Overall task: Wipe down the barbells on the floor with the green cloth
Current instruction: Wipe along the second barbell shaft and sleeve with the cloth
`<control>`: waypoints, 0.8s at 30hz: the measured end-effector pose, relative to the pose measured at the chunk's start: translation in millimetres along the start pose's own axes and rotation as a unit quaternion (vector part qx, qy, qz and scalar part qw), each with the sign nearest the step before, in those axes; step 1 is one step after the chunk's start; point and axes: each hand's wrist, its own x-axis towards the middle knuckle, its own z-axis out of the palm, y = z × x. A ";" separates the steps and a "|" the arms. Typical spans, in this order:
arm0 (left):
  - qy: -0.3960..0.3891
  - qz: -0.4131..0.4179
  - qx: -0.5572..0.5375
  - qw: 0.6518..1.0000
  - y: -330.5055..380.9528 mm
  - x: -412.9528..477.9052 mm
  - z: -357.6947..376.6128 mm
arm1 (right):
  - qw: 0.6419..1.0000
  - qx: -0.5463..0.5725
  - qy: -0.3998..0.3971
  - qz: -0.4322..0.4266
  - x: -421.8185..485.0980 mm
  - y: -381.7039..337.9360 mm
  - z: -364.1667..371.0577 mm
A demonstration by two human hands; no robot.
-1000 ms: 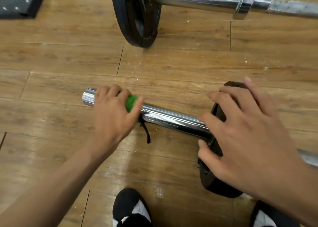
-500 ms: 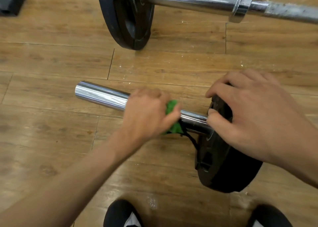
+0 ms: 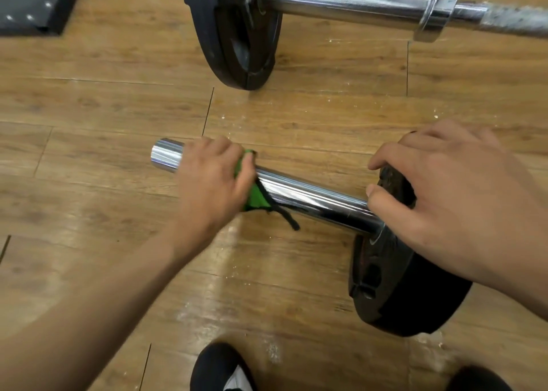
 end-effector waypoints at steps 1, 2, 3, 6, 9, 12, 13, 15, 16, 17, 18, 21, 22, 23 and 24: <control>0.000 0.027 -0.009 1.000 20.7 -6.9 2.8 | 1.000 -0.008 0.003 0.000 -1.5 -1.5 0.6; -0.002 0.048 -0.016 0.999 41.1 -15.6 6.7 | 1.000 -0.017 0.006 0.001 -3.2 -3.0 1.4; -0.001 0.064 -0.019 0.998 59.7 -25.4 11.8 | 1.000 -0.023 0.010 0.001 -5.2 -4.7 1.9; -0.011 0.105 -0.007 0.994 97.6 -57.4 24.8 | 0.999 -0.034 0.016 -0.005 -11.9 -10.0 2.5; -0.018 0.154 0.013 0.988 96.4 -66.9 22.3 | 0.999 -0.050 0.017 -0.014 -20.0 -13.8 2.1; -0.043 0.212 0.042 0.975 71.4 -57.9 12.8 | 0.998 -0.065 0.012 -0.023 -26.1 -14.7 3.3; -0.053 0.212 0.047 0.975 60.1 -52.8 9.1 | 0.997 -0.068 0.013 -0.024 -27.7 -14.6 3.7; -0.066 0.179 0.048 0.981 38.3 -43.2 0.6 | 0.997 -0.072 0.015 -0.026 -30.7 -15.3 5.0; -0.072 0.159 0.045 0.984 29.4 -39.9 -3.2 | 0.997 -0.075 0.015 -0.026 -32.2 -16.0 5.9; -0.075 0.145 0.040 0.986 23.1 -37.8 -5.8 | 0.997 -0.076 0.016 -0.026 -33.2 -16.8 6.4; -0.075 0.134 0.036 0.987 20.2 -37.2 -7.0 | 0.997 -0.076 0.017 -0.025 -33.7 -17.4 6.5; -0.065 0.105 0.031 0.992 34.9 -38.6 -7.5 | 0.996 -0.077 0.021 -0.028 -34.6 -18.3 6.9; -0.065 0.115 0.032 0.991 45.6 -39.3 -7.2 | 0.996 -0.076 0.020 -0.031 -34.8 -18.1 6.7; -0.068 0.139 0.028 0.987 58.5 -40.1 -6.5 | 0.997 -0.074 0.019 -0.032 -35.0 -17.6 6.3; -0.074 0.168 0.018 0.983 72.8 -41.3 -5.3 | 0.997 -0.072 0.019 -0.033 -35.1 -17.4 5.8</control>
